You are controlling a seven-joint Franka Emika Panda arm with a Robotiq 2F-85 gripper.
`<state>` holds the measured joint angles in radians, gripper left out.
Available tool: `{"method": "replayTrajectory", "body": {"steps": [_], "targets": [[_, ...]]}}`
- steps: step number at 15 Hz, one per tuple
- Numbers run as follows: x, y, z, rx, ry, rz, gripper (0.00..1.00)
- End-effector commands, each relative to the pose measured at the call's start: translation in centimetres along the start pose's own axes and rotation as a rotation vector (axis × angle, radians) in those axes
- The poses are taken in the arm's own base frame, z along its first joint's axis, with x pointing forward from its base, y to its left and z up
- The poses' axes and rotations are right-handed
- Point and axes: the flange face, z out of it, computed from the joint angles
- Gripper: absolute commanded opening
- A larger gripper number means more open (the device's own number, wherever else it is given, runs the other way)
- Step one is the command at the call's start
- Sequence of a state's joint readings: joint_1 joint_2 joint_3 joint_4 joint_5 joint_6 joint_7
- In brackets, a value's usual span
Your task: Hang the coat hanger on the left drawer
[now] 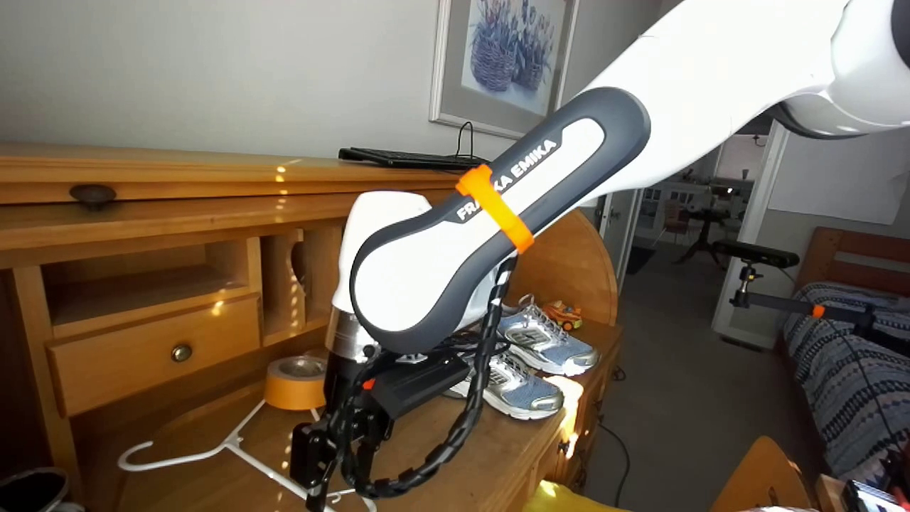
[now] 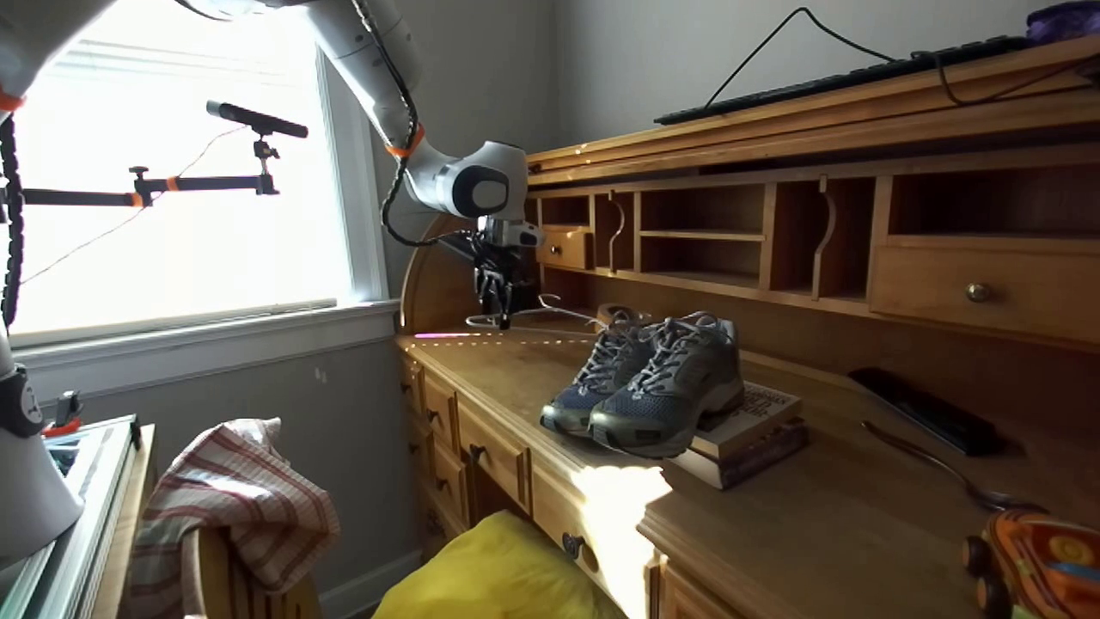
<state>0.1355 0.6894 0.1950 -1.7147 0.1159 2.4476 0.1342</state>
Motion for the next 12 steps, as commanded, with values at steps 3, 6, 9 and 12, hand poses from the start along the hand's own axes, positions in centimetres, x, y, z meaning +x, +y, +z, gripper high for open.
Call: {"method": "replayTrajectory", "body": {"steps": [3, 6, 9, 12], "targets": [[-3.8, 2.0, -3.4, -0.001, -0.209, -0.152, 0.47], [-5.3, 3.1, -4.7, -0.018, -0.293, -0.186, 0.47], [-6.3, 3.8, -6.2, -0.033, -0.317, -0.212, 0.47], [-6.1, 4.7, -6.7, -0.083, -0.273, -0.222, 0.93]]}}
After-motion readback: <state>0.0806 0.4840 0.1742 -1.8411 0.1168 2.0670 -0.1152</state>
